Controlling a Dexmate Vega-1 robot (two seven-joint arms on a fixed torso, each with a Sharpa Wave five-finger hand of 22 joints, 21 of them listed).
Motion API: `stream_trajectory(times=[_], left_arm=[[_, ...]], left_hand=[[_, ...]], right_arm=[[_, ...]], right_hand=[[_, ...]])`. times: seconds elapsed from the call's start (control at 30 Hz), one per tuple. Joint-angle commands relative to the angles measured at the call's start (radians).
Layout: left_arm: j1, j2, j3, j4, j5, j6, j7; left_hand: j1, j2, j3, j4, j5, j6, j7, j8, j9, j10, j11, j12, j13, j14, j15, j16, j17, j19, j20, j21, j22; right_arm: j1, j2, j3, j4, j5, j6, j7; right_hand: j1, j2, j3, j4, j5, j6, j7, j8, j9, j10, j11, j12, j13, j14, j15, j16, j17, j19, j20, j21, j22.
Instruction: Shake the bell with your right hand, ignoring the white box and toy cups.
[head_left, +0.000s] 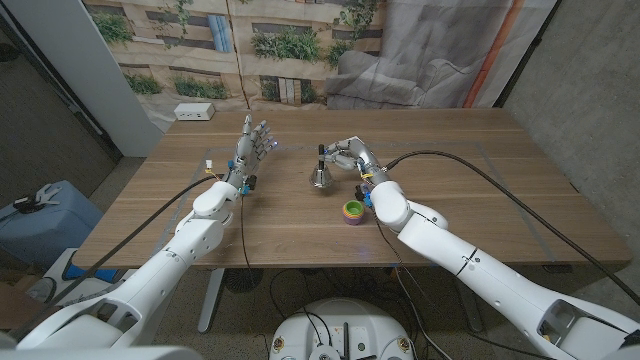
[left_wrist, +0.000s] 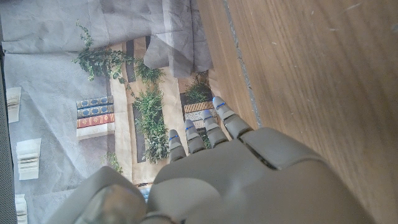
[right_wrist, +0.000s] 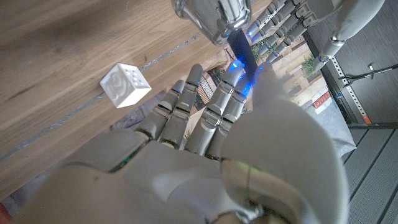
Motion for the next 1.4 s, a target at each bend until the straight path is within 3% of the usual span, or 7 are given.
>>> stream_trajectory(times=[0.03, 1.4], left_arm=[[0.000, 0.000, 0.000, 0.000, 0.000, 0.000, -0.001], [0.000, -0.001, 0.000, 0.000, 0.000, 0.000, 0.000]], left_hand=[[0.001, 0.006, -0.001, 0.007, 0.006, 0.000, -0.006, 0.006, 0.004, 0.001, -0.006, 0.005, 0.005, 0.009, -0.098, 0.005, 0.005, 0.008, 0.001, 0.007, 0.006], [0.001, 0.007, -0.001, 0.007, 0.007, 0.000, -0.006, 0.006, 0.004, 0.001, -0.002, 0.006, 0.005, 0.009, -0.098, 0.006, 0.005, 0.007, 0.001, 0.007, 0.006]], right_arm=[[0.002, 0.057, -0.030, 0.120, -0.114, 0.122, -0.107], [0.048, 0.161, -0.087, 0.304, -0.230, 0.123, -0.176]], right_hand=[[0.006, 0.003, -0.001, -0.007, 0.000, 0.005, -0.003, 0.003, 0.006, 0.009, -0.004, 0.001, 0.003, 0.001, -0.154, 0.008, 0.006, 0.004, -0.044, -0.001, 0.004], [0.001, 0.009, -0.004, 0.000, 0.000, -0.003, -0.006, 0.000, 0.007, 0.001, -0.002, -0.007, 0.001, 0.003, -0.151, 0.003, 0.006, 0.003, -0.048, -0.001, 0.004]])
